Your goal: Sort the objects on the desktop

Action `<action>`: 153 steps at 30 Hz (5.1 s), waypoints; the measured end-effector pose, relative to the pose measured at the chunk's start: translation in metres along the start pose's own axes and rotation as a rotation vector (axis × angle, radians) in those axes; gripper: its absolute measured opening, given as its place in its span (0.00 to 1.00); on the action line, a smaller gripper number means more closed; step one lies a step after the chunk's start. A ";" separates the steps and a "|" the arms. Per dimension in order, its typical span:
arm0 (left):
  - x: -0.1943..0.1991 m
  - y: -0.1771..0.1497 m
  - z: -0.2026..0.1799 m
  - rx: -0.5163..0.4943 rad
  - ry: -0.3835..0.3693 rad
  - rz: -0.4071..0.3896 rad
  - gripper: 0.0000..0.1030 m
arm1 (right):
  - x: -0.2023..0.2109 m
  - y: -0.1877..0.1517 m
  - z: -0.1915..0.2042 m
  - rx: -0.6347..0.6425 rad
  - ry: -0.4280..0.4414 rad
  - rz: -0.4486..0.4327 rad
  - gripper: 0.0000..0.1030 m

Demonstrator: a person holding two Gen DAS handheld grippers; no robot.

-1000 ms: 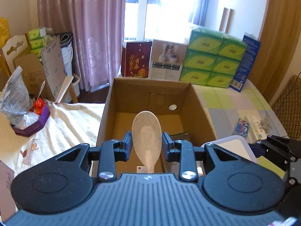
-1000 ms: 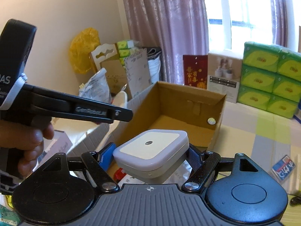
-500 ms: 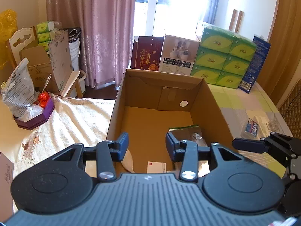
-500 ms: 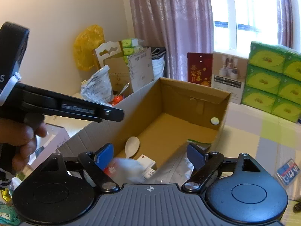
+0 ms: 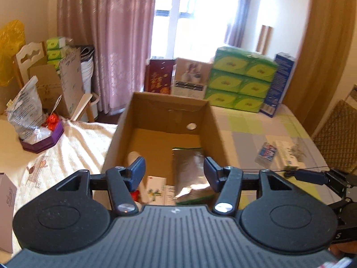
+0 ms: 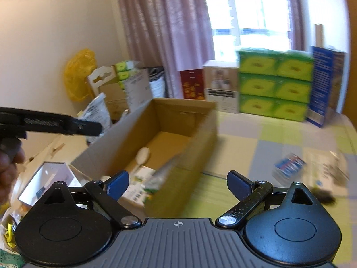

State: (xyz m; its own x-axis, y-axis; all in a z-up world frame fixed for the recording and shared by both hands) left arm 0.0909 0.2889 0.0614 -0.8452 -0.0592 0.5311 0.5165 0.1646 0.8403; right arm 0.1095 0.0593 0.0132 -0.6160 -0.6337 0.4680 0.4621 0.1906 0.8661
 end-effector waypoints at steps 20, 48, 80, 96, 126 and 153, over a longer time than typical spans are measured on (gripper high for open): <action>-0.010 -0.036 -0.190 -0.147 -0.209 0.044 0.75 | 0.139 -0.043 -0.155 -0.152 -0.335 -0.022 0.91; -0.214 -0.082 -0.239 -0.253 -0.165 0.111 0.81 | -0.002 -0.059 -0.272 0.143 -0.235 0.134 0.86; -0.261 -0.092 -0.235 -0.237 -0.208 0.170 0.81 | -0.075 -0.077 -0.273 0.235 -0.019 0.301 0.18; -0.266 -0.095 -0.231 -0.244 -0.188 0.171 0.81 | -0.083 -0.077 -0.261 0.226 -0.011 0.254 0.13; -0.315 -0.084 -0.269 -0.391 -0.264 0.114 0.54 | -0.067 -0.042 -0.292 -0.007 -0.226 0.103 0.13; -0.246 -0.122 -0.265 -0.324 -0.229 0.207 0.58 | -0.023 -0.068 -0.264 -0.167 -0.267 0.222 0.13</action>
State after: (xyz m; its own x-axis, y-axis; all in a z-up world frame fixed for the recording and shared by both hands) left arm 0.2719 0.0222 -0.1434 -0.7091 0.1680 0.6848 0.6636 -0.1692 0.7287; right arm 0.2605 -0.1377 -0.1030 -0.6238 -0.3690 0.6890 0.6865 0.1627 0.7087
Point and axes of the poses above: each gripper's, at about its wrist camera, not at the fingertips, and x roughly against the way its jaws point, z to its left, y to its top, the point moved 1 cm from there along -x, roughly the way its jaws point, and after that the axes turned 5 degrees about -z, right-handed, at the moved point
